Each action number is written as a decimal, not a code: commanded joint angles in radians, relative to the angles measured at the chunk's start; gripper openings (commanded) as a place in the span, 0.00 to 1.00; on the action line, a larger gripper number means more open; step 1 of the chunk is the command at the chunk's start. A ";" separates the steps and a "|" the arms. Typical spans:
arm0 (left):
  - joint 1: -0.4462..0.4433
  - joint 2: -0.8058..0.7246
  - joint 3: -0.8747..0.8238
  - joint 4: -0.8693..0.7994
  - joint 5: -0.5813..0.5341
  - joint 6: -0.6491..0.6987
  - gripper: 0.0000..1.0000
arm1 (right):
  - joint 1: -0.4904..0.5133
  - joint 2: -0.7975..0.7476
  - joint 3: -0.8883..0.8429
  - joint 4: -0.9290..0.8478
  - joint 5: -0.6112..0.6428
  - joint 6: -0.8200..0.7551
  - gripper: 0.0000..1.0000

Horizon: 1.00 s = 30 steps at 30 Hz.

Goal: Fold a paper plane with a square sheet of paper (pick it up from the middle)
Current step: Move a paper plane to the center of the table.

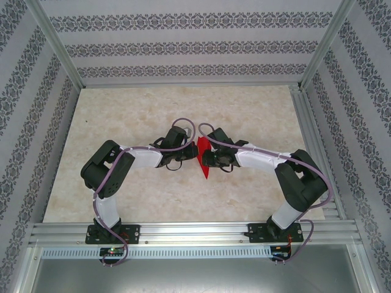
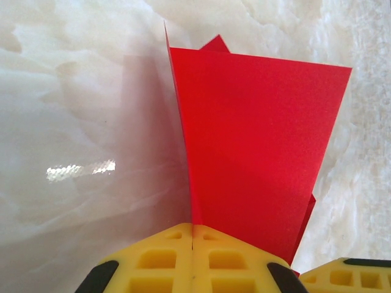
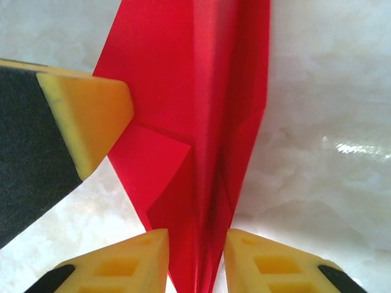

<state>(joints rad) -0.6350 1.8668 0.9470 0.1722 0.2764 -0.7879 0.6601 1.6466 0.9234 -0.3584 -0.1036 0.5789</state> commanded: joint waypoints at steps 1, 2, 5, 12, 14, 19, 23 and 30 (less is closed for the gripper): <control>0.012 -0.006 0.001 0.038 0.010 -0.005 0.00 | 0.011 0.005 0.034 0.021 -0.020 -0.014 0.29; 0.013 -0.006 0.001 0.038 0.011 -0.005 0.00 | 0.012 0.003 0.033 0.021 -0.020 -0.013 0.28; 0.012 -0.006 0.002 0.038 0.013 -0.005 0.00 | 0.012 0.004 0.033 0.022 -0.024 -0.016 0.28; 0.013 -0.005 0.001 0.036 0.012 -0.005 0.00 | 0.015 0.008 0.036 0.023 -0.026 -0.018 0.28; 0.012 -0.006 0.000 0.038 0.012 -0.005 0.00 | 0.016 0.019 0.039 0.024 -0.030 -0.018 0.28; 0.013 -0.010 -0.005 0.038 0.011 -0.007 0.00 | 0.017 0.052 0.052 0.026 -0.035 -0.022 0.31; 0.012 -0.010 -0.005 0.038 0.010 -0.007 0.00 | 0.021 0.076 0.066 0.020 -0.038 -0.028 0.34; 0.013 -0.008 -0.004 0.033 0.009 -0.005 0.00 | 0.023 0.078 0.066 0.022 -0.043 -0.031 0.42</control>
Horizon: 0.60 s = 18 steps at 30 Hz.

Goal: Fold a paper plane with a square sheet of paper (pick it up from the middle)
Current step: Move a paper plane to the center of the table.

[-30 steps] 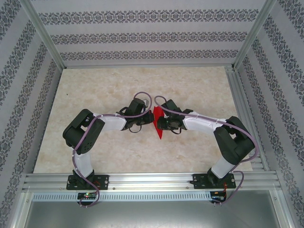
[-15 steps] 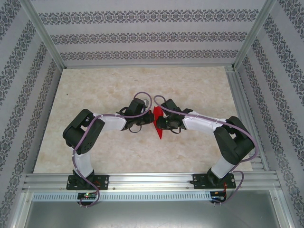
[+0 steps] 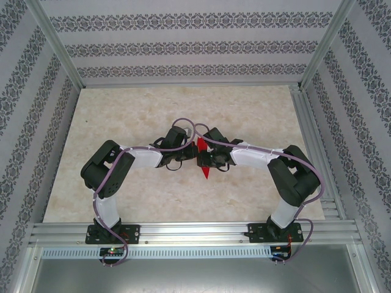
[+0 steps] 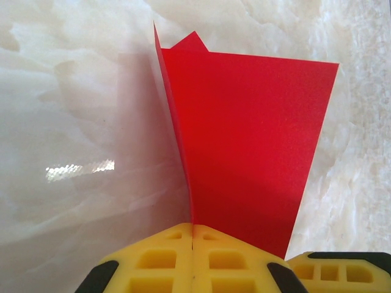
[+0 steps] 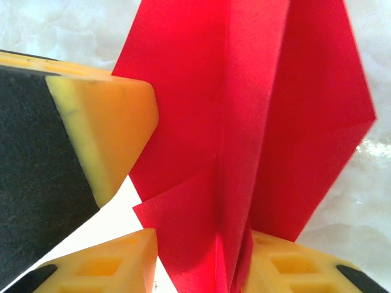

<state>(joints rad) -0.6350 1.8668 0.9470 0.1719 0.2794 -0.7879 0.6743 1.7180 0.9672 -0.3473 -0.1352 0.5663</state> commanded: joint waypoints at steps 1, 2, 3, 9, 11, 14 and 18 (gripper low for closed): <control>0.014 -0.006 -0.004 0.034 0.005 -0.005 0.00 | 0.009 0.006 0.020 0.012 -0.011 -0.020 0.42; 0.013 -0.006 -0.004 0.033 0.004 -0.005 0.00 | 0.008 0.005 0.019 0.013 -0.011 -0.021 0.43; 0.014 -0.007 -0.003 0.032 0.003 -0.007 0.00 | 0.010 0.006 0.020 0.011 -0.012 -0.023 0.45; 0.015 -0.003 -0.001 0.027 0.003 -0.005 0.00 | 0.012 -0.006 0.004 0.034 -0.037 -0.031 0.53; 0.016 -0.004 0.001 0.025 0.004 -0.005 0.00 | 0.012 -0.009 0.002 0.035 -0.043 -0.036 0.56; 0.017 -0.002 0.003 0.023 0.004 -0.005 0.00 | 0.013 -0.017 -0.007 0.042 -0.040 -0.034 0.58; 0.018 -0.003 0.001 0.023 0.006 -0.006 0.00 | 0.012 -0.008 -0.001 0.035 -0.018 -0.029 0.45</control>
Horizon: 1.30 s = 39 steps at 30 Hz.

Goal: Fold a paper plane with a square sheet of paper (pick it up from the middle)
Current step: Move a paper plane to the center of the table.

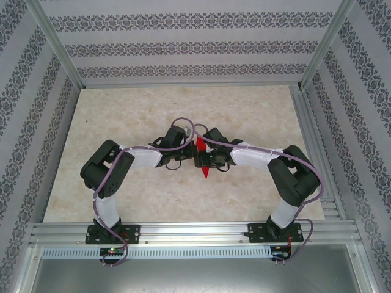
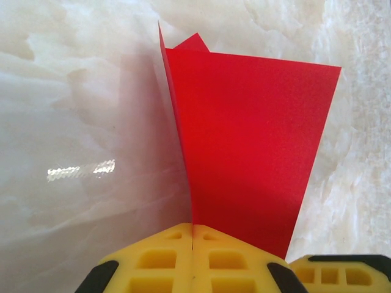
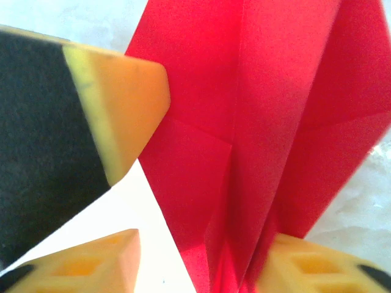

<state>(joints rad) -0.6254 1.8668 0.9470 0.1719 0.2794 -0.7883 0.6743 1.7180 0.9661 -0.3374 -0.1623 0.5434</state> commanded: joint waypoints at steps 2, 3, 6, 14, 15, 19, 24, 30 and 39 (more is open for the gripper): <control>0.009 -0.005 -0.002 0.021 0.001 -0.005 0.00 | 0.012 -0.005 0.008 0.015 0.034 0.001 0.37; 0.010 -0.006 -0.003 0.018 -0.001 -0.005 0.00 | 0.012 -0.006 0.010 0.010 0.050 0.005 0.34; 0.012 -0.013 -0.012 0.015 -0.007 -0.004 0.02 | 0.015 -0.010 0.014 -0.010 0.107 0.014 0.27; 0.012 -0.024 -0.039 0.011 -0.025 -0.005 0.13 | 0.028 0.035 0.063 -0.043 0.165 0.012 0.19; 0.013 -0.023 -0.043 0.011 -0.025 -0.005 0.13 | 0.030 0.042 0.070 -0.045 0.163 0.012 0.21; 0.013 -0.026 -0.054 0.014 -0.026 -0.005 0.15 | 0.042 0.060 0.092 -0.055 0.172 0.007 0.26; 0.013 -0.026 -0.061 0.011 -0.035 -0.006 0.15 | 0.054 0.079 0.102 -0.075 0.205 0.006 0.27; 0.016 -0.026 -0.066 0.009 -0.038 -0.003 0.15 | 0.065 0.089 0.106 -0.087 0.244 0.000 0.27; 0.016 -0.027 -0.066 0.008 -0.038 -0.004 0.16 | 0.081 0.107 0.117 -0.089 0.254 -0.006 0.27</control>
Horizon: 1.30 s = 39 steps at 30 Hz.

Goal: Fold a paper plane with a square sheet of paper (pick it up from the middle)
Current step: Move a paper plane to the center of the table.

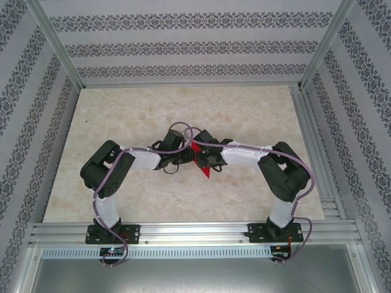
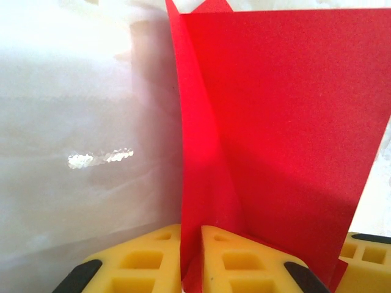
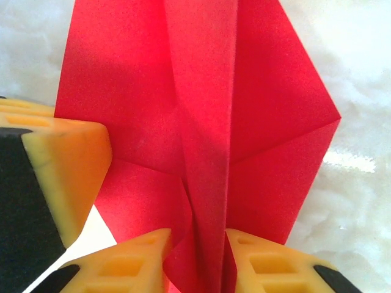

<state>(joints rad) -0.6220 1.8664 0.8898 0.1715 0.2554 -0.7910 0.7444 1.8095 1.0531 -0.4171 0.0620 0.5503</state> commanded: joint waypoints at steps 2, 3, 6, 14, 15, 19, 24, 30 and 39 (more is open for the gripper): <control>0.013 -0.027 -0.009 0.010 -0.015 -0.001 0.17 | 0.013 0.017 0.032 -0.008 0.034 -0.013 0.25; 0.013 -0.027 -0.011 0.008 -0.017 -0.002 0.17 | 0.016 0.019 0.032 -0.006 0.036 -0.015 0.24; 0.014 -0.028 -0.009 0.010 -0.018 -0.004 0.18 | 0.025 0.025 0.036 -0.007 0.055 -0.018 0.21; 0.018 -0.049 -0.014 -0.003 -0.025 -0.006 0.24 | 0.036 0.045 0.038 -0.012 0.096 -0.008 0.19; 0.020 -0.053 -0.014 -0.008 -0.027 -0.006 0.26 | 0.036 0.046 0.038 -0.011 0.097 -0.006 0.19; 0.042 -0.101 -0.029 -0.037 -0.048 -0.016 0.34 | 0.040 0.054 0.039 -0.008 0.104 -0.002 0.16; 0.100 -0.193 -0.069 -0.105 -0.102 -0.027 0.51 | 0.040 0.052 0.037 -0.005 0.121 -0.001 0.14; 0.178 -0.292 -0.115 -0.182 -0.151 -0.030 0.64 | 0.051 0.072 0.041 -0.005 0.128 -0.002 0.22; 0.210 -0.343 -0.142 -0.223 -0.178 -0.019 0.69 | 0.065 0.099 0.031 0.003 0.131 0.011 0.24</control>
<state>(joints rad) -0.4255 1.5501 0.7567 -0.0177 0.1024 -0.8177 0.7963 1.8618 1.0859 -0.4145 0.1867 0.5514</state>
